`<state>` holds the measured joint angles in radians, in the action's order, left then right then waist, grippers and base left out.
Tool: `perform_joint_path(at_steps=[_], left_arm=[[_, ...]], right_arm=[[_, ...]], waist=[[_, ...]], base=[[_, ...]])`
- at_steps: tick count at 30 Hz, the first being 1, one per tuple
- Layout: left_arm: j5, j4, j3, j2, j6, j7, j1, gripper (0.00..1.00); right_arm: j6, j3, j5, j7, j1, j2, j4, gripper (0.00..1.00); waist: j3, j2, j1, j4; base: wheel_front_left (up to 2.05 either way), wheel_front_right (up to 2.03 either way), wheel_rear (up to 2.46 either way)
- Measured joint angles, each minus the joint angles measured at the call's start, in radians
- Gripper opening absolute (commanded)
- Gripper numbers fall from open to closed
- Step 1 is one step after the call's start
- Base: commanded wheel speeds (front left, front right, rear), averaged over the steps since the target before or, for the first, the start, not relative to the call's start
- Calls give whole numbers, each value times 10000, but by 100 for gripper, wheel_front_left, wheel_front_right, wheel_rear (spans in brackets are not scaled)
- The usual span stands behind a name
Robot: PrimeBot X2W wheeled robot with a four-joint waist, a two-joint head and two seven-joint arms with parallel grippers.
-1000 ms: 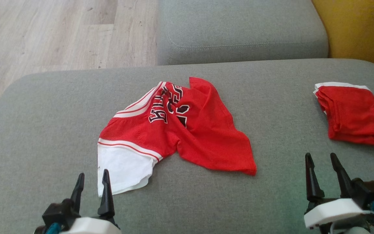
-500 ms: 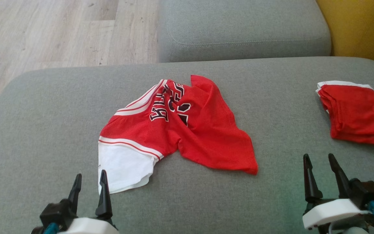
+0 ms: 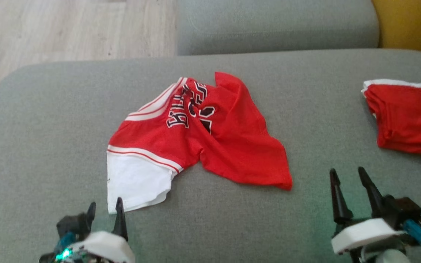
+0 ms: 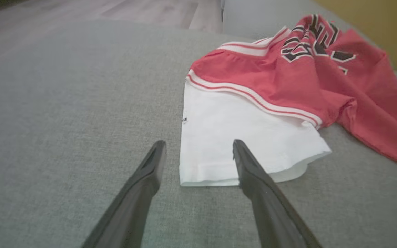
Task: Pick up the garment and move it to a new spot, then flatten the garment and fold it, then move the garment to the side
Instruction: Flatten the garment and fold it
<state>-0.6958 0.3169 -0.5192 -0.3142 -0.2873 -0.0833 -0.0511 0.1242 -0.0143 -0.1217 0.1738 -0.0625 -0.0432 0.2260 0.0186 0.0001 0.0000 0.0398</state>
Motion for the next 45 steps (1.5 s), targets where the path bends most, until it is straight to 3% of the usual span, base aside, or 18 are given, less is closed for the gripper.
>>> perform_joint_path(at_steps=[9,16,17,18,19,27,44,45], left_arm=[[-286,1825,46,458,13,385,-1114,100],[-439,2401,38,677,245,378,-1526,99],[-439,2477,31,706,314,366,-1587,47],[-439,2546,17,729,407,357,-1651,20],[-441,2606,4,757,491,332,-1724,0],[-437,2830,-92,1020,721,-79,-1909,0],[-454,2706,-61,997,805,-692,-1836,0],[-454,2663,-58,986,805,-694,-1815,0]], right_arm=[[0,-541,0,-105,666,-2,-86,100],[0,-1045,0,-357,905,-12,382,100],[0,-1135,0,-447,1021,-12,514,100],[0,-1218,6,-546,1160,-12,665,100],[0,-1277,15,-619,1296,-12,821,100],[0,-1455,274,-1124,1932,-19,2299,100],[0,-2226,347,-1129,2369,-31,3779,100],[0,-2314,347,-1137,2426,-36,3860,91]], waist=[[676,0,2,-227],[960,0,0,-332],[985,0,0,-327],[1007,0,0,-316],[1026,0,0,-295],[1113,0,0,65],[1041,0,-1,276],[1028,0,-1,278]], base=[[0,0,0],[0,0,0],[0,0,0],[0,0,0],[0,0,0],[0,0,0],[0,0,0],[0,0,0]])
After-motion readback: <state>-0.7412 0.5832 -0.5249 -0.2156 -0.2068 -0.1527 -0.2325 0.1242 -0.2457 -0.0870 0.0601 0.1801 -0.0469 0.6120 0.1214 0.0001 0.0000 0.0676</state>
